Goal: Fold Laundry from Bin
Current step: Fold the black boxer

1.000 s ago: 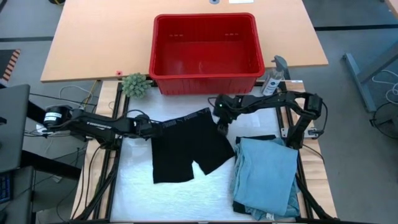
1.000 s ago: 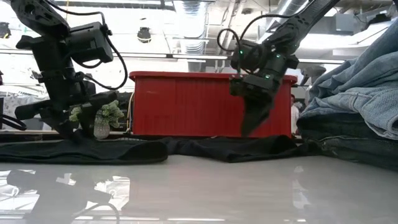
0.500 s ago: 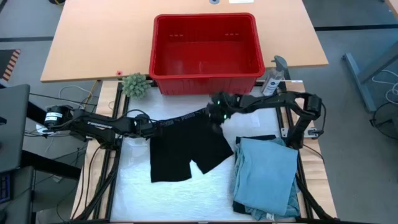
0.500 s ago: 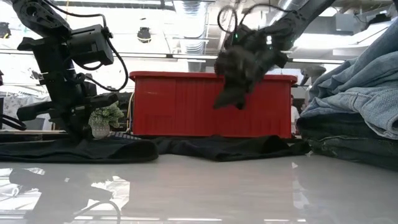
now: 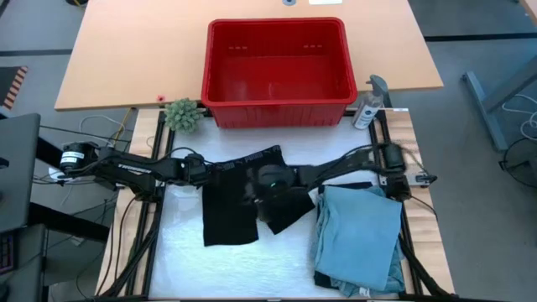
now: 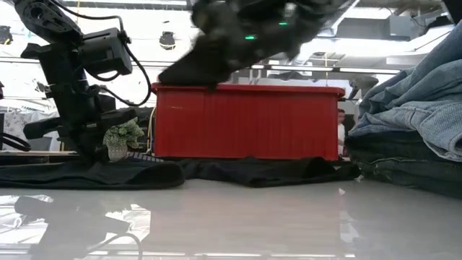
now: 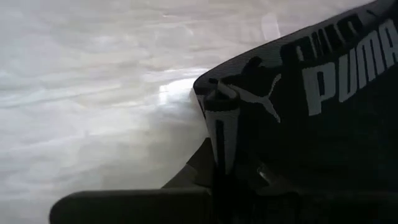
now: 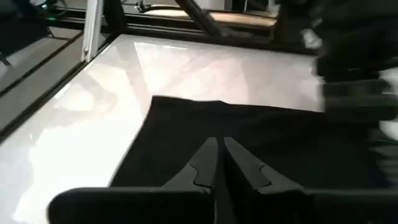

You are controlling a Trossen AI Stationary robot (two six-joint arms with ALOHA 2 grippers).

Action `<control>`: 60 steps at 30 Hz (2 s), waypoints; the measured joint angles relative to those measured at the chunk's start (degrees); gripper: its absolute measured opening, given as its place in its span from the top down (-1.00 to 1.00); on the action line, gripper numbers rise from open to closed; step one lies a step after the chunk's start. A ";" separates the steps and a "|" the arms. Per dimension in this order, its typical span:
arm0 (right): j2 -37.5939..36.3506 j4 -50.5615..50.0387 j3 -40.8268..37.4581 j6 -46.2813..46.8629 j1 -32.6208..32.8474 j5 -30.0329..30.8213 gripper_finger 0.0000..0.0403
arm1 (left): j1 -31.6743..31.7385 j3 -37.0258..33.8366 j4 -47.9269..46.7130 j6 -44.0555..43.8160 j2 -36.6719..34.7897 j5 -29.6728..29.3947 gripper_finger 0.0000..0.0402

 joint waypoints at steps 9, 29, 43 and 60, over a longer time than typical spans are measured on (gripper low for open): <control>18.66 -14.49 29.82 5.45 8.26 8.35 0.26 | 0.00 -0.02 2.17 9.08 0.02 0.91 0.99; 40.75 -35.75 60.68 5.74 11.41 10.69 -0.38 | -0.02 -0.07 3.63 17.52 0.09 -1.06 0.99; 42.58 -41.50 60.97 13.45 12.32 21.12 0.02 | 0.00 -0.11 6.22 15.84 0.11 -0.53 0.99; 37.44 -49.78 61.30 19.49 13.24 23.37 0.89 | -0.06 0.04 5.28 13.75 -0.32 7.10 1.00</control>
